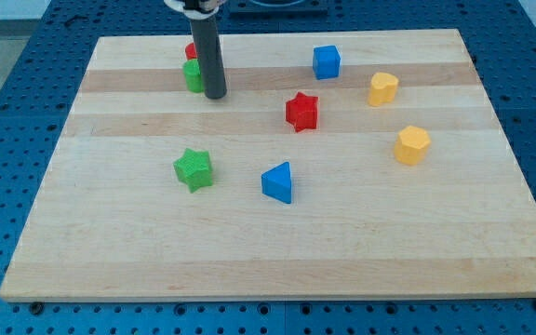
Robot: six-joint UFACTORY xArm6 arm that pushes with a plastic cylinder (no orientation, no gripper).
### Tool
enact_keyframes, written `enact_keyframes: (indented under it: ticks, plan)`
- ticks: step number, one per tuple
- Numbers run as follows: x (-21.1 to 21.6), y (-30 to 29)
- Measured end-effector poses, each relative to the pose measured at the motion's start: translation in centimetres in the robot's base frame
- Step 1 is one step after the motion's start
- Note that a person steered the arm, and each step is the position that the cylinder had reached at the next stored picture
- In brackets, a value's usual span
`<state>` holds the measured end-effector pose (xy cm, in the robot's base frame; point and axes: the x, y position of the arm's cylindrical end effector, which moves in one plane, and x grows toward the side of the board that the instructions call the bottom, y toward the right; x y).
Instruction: Move the green star towards up
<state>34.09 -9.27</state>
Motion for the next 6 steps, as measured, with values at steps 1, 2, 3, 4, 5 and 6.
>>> enact_keyframes:
  ticks: [1,2,3,4,5,6]
  plan:
    - [4.2,0.6]
    - [8.0,1.0]
    - [10.8,1.1]
    - [13.7,0.5]
    - [16.3,0.4]
    - [19.8,-0.2]
